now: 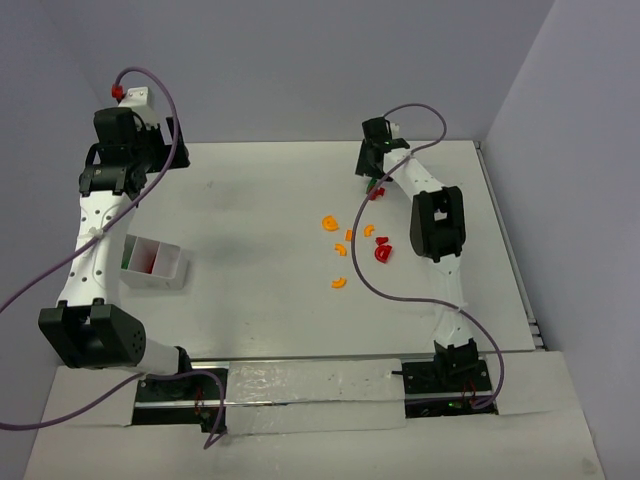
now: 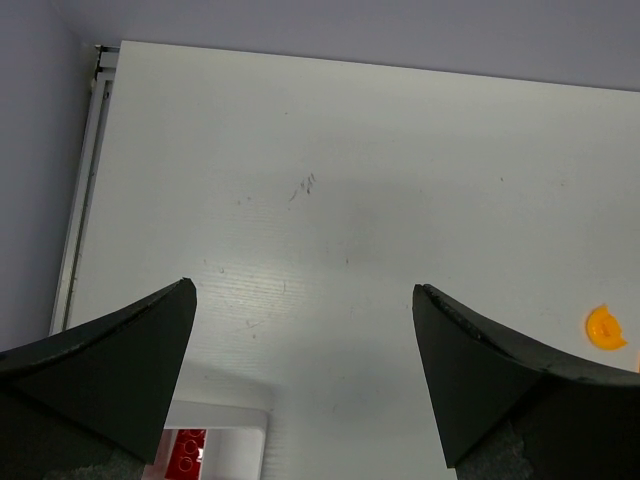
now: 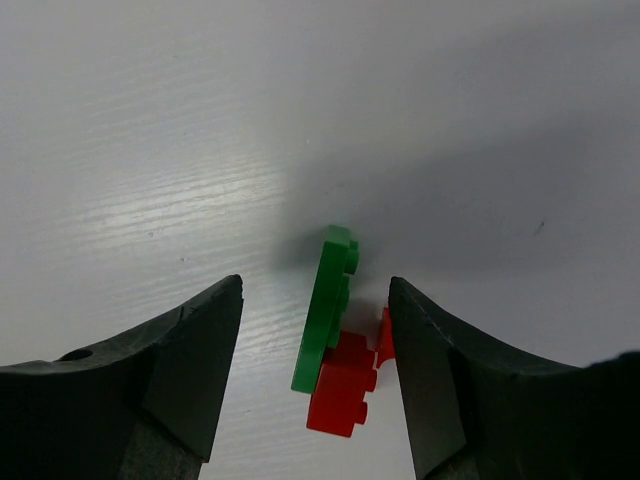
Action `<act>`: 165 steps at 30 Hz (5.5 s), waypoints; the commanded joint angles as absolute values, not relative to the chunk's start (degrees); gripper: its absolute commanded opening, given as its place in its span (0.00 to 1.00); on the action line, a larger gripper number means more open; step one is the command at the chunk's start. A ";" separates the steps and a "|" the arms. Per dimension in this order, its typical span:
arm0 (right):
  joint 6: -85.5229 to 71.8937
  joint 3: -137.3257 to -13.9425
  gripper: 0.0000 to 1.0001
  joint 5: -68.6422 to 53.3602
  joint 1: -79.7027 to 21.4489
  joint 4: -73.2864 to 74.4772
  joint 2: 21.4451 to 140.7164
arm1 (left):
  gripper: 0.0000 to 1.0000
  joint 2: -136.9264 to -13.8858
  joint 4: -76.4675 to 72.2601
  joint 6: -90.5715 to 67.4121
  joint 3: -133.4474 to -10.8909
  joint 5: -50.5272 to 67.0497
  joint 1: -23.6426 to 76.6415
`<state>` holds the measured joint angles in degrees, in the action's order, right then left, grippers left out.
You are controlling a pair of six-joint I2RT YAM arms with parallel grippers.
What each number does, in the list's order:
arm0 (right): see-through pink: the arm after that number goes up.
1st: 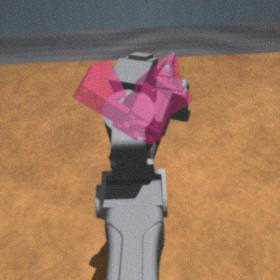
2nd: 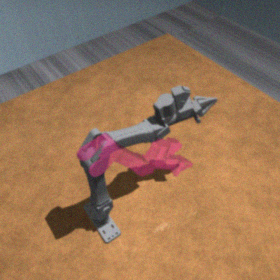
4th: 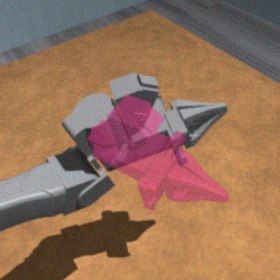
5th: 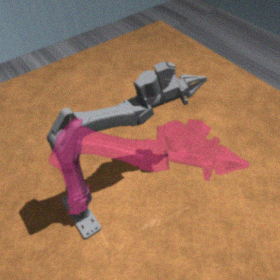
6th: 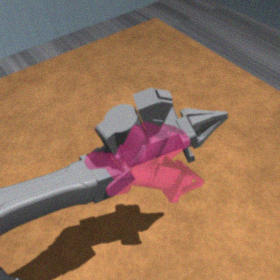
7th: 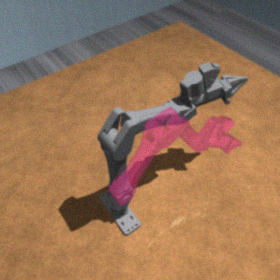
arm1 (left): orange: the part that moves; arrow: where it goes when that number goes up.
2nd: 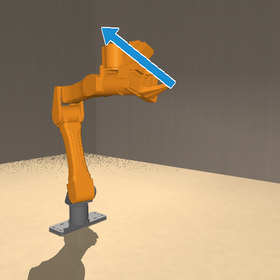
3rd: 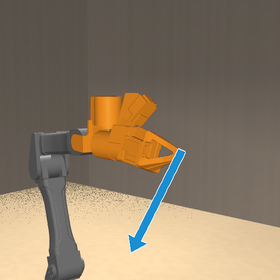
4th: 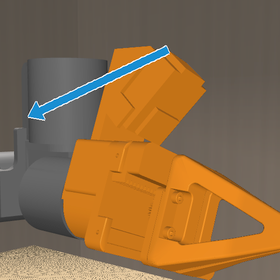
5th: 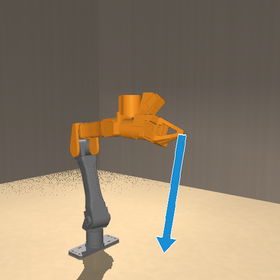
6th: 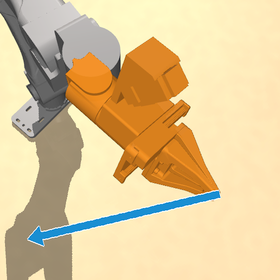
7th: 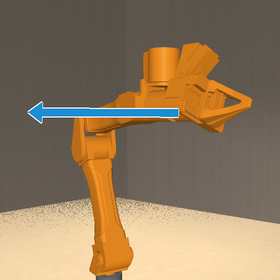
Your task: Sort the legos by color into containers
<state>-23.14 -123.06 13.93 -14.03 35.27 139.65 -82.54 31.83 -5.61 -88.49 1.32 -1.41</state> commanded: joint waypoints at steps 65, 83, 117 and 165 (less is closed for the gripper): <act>-79.95 -85.80 0.00 -23.98 -20.26 3.88 103.80 | 0.90 -93.07 12.39 -32.90 -83.46 2.40 32.75; -79.46 -85.68 0.00 -24.53 -21.09 3.78 103.79 | 0.77 -97.83 13.53 -33.66 -85.78 1.23 34.28; -85.68 -82.38 0.00 -28.83 -21.37 -4.53 103.83 | 0.00 -95.34 14.78 -28.61 -77.11 0.31 34.80; -31.29 -98.70 0.00 -33.41 -26.63 18.90 107.59 | 0.19 -83.14 62.50 28.39 -77.96 2.89 -18.11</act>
<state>-31.64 -95.23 -31.39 -26.26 19.40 106.92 -82.57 65.68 29.10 -75.48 5.34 -17.51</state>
